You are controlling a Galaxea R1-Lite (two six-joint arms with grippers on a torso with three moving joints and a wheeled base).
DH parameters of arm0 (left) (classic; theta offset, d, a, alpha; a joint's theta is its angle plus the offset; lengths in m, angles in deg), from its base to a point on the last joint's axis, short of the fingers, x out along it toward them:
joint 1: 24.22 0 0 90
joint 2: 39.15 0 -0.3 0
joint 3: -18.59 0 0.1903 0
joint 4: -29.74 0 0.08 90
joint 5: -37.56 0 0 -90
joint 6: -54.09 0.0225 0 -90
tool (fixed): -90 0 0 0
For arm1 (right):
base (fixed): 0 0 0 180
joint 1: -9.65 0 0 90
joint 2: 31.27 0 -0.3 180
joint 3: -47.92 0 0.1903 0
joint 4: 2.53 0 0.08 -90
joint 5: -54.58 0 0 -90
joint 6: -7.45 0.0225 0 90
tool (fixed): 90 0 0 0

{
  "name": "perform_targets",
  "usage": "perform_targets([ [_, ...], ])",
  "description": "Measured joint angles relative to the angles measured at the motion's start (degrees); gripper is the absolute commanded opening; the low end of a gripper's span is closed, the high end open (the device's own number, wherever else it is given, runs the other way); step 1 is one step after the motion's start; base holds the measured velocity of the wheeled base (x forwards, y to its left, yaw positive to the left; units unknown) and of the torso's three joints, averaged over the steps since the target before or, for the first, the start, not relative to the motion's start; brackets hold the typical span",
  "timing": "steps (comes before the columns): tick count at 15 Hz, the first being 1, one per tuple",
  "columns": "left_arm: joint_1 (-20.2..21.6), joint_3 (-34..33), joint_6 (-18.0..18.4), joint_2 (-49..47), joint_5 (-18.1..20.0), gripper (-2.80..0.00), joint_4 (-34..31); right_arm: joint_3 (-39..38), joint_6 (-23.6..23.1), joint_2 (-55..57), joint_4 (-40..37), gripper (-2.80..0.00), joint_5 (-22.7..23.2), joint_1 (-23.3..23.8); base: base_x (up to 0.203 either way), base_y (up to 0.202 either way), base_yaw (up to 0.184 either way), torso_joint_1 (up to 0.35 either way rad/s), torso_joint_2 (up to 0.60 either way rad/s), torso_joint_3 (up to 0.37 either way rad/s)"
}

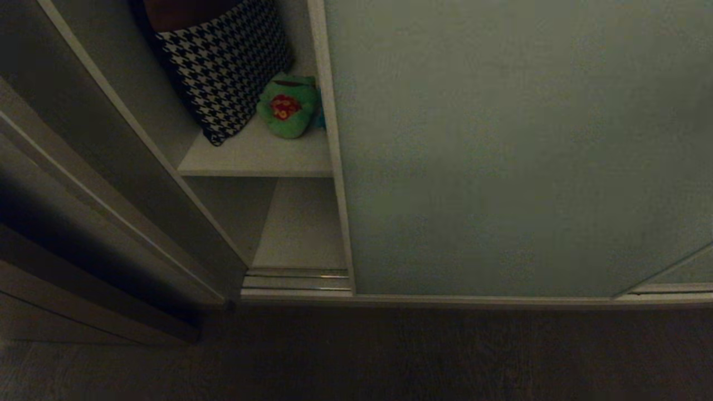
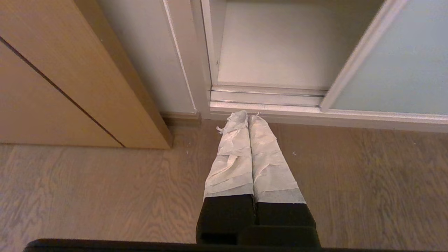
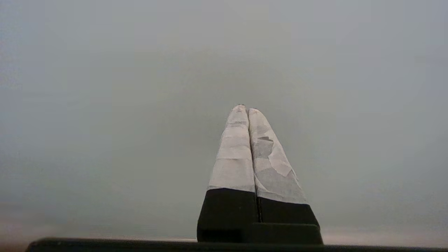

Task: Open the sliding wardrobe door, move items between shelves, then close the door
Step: Close the door

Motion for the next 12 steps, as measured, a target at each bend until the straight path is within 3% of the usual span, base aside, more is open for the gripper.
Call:
perform_targets([
  [5, 0.0, 0.0, 0.0, 0.0, 0.0, -2.8, 0.0, 0.1, 4.6, -0.9, -0.7, -2.8, -0.7, 31.8, 0.0, 0.0, 0.0, 0.0, 0.0, 0.0],
  [7, 0.0, 0.0, 0.0, 0.0, 0.0, -2.8, 0.0, 1.4, 6.4, 2.0, -0.4, -2.8, -0.6, 41.6, 0.0, 0.0, 0.0, 0.0, 0.0, 0.0],
  [9, 0.0, 0.0, 0.0, 0.0, 0.0, -2.8, 0.0, 3.9, 7.5, 6.9, -0.2, -2.8, -0.4, 46.7, 0.0, 0.0, 0.0, 0.0, 0.0, 0.0],
  [12, 0.0, 0.0, 0.0, 0.0, 0.0, -2.8, 0.0, 12.8, 12.0, 16.1, -0.1, -2.8, 1.7, 49.9, 0.0, 0.0, 0.0, 0.0, 0.0, 0.0],
])
